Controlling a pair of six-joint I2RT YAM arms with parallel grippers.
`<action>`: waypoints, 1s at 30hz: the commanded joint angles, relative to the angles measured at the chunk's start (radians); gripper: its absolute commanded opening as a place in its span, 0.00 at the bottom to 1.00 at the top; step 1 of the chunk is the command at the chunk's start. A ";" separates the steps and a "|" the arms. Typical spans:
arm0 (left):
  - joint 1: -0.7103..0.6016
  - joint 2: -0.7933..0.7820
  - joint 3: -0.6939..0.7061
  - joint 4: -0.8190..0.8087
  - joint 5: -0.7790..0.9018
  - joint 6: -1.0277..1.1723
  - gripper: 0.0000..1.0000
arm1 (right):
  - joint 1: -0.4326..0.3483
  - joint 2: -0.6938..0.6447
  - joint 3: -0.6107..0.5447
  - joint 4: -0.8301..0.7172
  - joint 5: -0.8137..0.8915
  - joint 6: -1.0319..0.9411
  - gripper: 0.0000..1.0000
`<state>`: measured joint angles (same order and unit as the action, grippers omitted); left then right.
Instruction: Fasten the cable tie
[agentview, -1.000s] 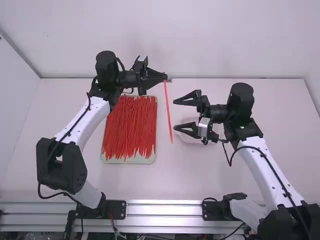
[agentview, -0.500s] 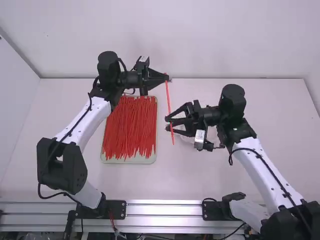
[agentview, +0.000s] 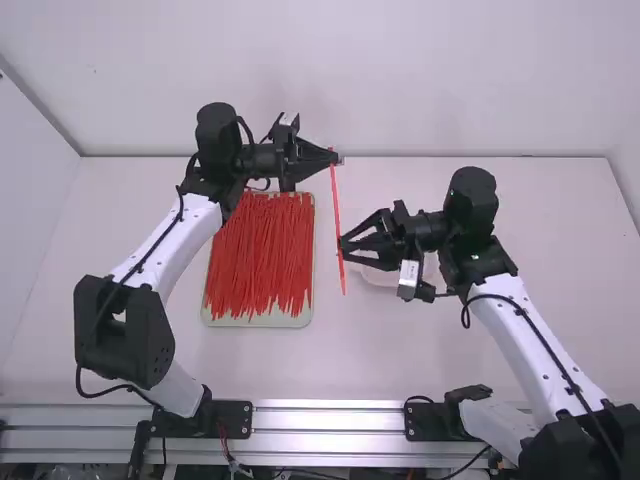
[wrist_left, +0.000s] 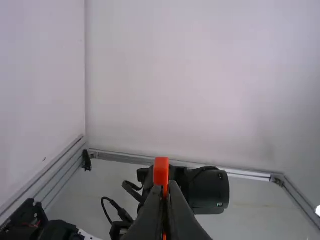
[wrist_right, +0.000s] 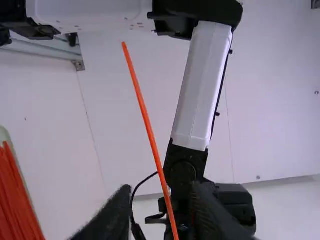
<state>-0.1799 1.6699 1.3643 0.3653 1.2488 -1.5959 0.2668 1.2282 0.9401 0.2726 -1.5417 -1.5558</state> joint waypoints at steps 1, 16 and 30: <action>0.001 -0.005 0.022 0.005 0.017 0.023 0.02 | 0.022 -0.014 -0.006 0.002 -0.018 0.003 0.12; 0.016 -0.003 0.022 -0.026 0.013 0.124 0.02 | 0.027 -0.014 -0.006 0.006 -0.017 0.066 0.00; 0.015 -0.003 0.022 -0.149 0.025 0.616 0.02 | 0.027 -0.014 -0.005 0.071 0.111 0.755 0.00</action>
<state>-0.1726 1.6699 1.3643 0.2333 1.2484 -1.1248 0.2962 1.2282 0.9401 0.3412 -1.4803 -1.0191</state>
